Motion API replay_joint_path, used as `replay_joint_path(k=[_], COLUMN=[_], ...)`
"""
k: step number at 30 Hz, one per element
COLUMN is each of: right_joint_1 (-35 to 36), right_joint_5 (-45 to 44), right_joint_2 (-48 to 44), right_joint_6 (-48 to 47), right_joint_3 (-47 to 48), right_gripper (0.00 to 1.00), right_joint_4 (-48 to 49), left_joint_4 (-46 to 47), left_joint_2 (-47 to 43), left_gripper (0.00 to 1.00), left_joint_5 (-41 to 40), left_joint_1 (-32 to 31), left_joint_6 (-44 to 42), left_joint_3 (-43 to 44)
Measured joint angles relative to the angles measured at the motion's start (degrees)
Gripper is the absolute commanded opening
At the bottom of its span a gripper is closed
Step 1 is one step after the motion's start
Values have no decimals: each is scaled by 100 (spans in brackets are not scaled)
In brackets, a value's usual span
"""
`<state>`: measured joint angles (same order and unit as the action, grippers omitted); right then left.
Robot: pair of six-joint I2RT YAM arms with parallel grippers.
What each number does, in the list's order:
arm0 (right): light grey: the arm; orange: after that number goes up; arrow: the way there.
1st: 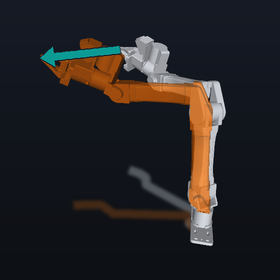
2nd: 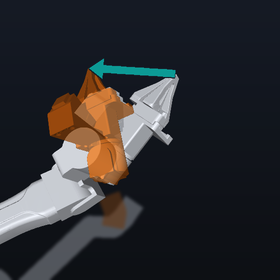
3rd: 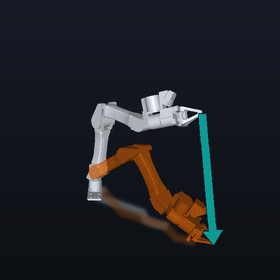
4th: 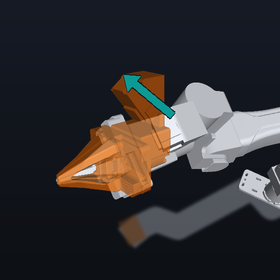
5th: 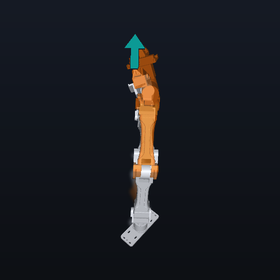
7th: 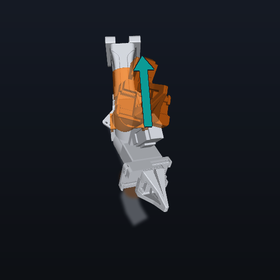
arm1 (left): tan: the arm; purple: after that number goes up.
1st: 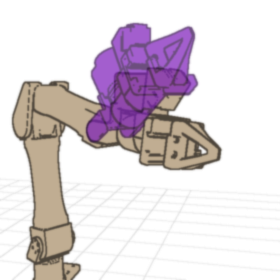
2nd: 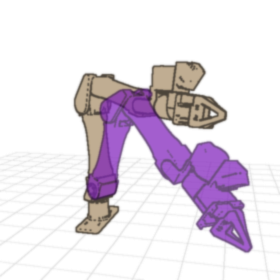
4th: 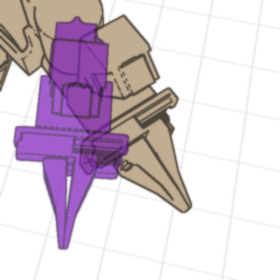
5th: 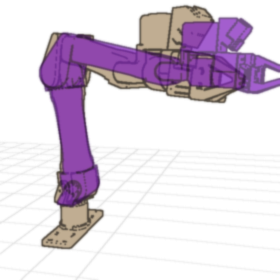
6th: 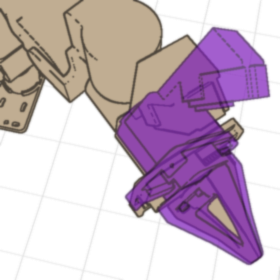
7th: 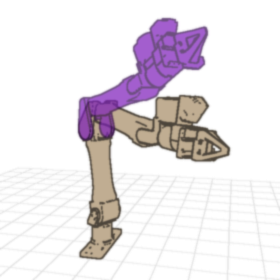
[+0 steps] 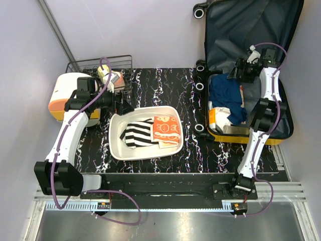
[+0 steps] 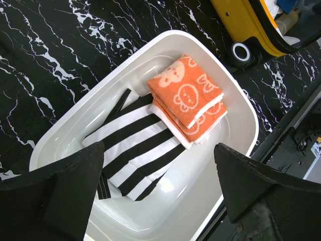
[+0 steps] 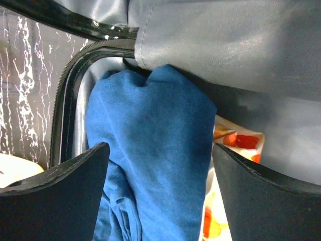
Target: Open, take out, and arrange the luggage
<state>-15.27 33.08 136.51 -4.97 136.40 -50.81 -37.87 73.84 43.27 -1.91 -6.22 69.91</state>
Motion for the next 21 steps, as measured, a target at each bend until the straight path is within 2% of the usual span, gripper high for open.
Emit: replay_joint_path(k=[3, 6, 7, 10, 12, 14, 21], right_joint_1=[0, 0, 0, -9, -9, -9, -7], right_joint_5=[170, 387, 437, 669, 828, 1008, 1596], right_joint_2=[210, 341, 354, 361, 361, 361, 109], right_joint_6=[133, 249, 267, 343, 356, 398, 308], right_joint_3=[24, 31, 31, 61, 96, 118, 61], right_gripper=[84, 66, 54, 34, 14, 0, 0], right_joint_4=[-17, -22, -20, -13, -13, -13, -70], left_joint_4=[-2, -4, -4, -7, -13, -20, -31], left_joint_2=[35, 55, 57, 59, 61, 81, 142], left_gripper=[94, 94, 94, 94, 94, 94, 97], left_joint_5=[-9, -17, -17, -17, -15, -15, -7], left_joint_1=[0, 0, 0, 0, 0, 0, -72], left_joint_6=[2, 2, 4, 4, 4, 4, -109], left_joint_3=[57, 68, 68, 81, 105, 146, 389])
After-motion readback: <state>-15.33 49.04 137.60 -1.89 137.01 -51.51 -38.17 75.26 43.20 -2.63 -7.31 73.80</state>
